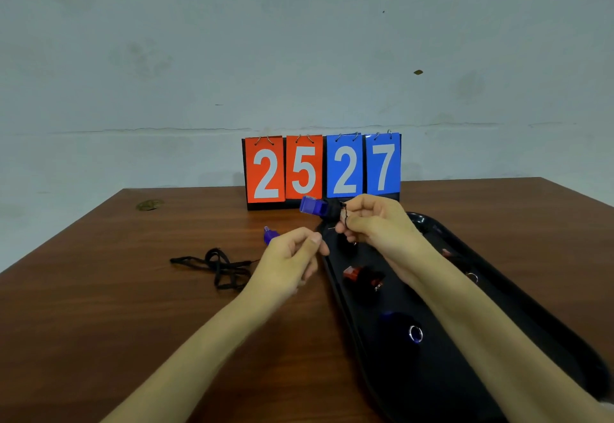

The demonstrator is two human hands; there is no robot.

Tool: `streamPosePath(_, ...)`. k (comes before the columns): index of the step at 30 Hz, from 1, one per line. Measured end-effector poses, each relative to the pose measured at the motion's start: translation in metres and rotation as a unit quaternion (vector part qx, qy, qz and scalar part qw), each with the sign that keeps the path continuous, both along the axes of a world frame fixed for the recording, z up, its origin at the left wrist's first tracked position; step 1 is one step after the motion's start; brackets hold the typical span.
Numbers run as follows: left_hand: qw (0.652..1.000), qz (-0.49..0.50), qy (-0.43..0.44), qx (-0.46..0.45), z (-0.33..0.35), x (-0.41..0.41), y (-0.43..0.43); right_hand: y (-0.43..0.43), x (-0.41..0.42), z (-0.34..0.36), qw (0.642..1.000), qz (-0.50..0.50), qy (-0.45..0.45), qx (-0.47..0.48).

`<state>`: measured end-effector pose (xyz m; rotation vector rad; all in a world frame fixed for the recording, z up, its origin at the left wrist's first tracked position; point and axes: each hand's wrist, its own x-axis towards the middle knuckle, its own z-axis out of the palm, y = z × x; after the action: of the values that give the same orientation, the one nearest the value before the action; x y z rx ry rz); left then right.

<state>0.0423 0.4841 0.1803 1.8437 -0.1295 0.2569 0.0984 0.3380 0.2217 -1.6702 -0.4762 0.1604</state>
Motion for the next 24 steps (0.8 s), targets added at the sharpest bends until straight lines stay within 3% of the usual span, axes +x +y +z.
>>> streamPosePath(3, 0.998, -0.013, -0.014, 0.054, -0.002, -0.002, -0.005, 0.003, -0.002, -0.006, 0.990, -0.063, -0.084, -0.092)
streamPosePath(6, 0.998, -0.023, 0.004, 0.050, -0.002, -0.002, -0.004, 0.005, -0.005, -0.012, 0.949, -0.116, -0.205, -0.211)
streamPosePath(9, 0.998, -0.010, 0.003, 0.062, -0.001, -0.001, 0.000, 0.005, -0.005, -0.015, 0.906, -0.122, -0.275, -0.299)
streamPosePath(12, 0.996, 0.013, -0.011, 0.093, 0.004, -0.002, 0.003, 0.005, -0.005, -0.013, 0.887, -0.088, -0.311, -0.331)
streamPosePath(16, 0.998, 0.026, -0.010, 0.057, 0.015, -0.001, 0.013, 0.002, -0.005, -0.012, 0.892, 0.017, -0.296, -0.341)
streamPosePath(24, 0.998, 0.002, 0.049, -0.032, 0.023, -0.004, 0.029, -0.001, -0.009, -0.003, 0.948, 0.210, -0.143, -0.194)
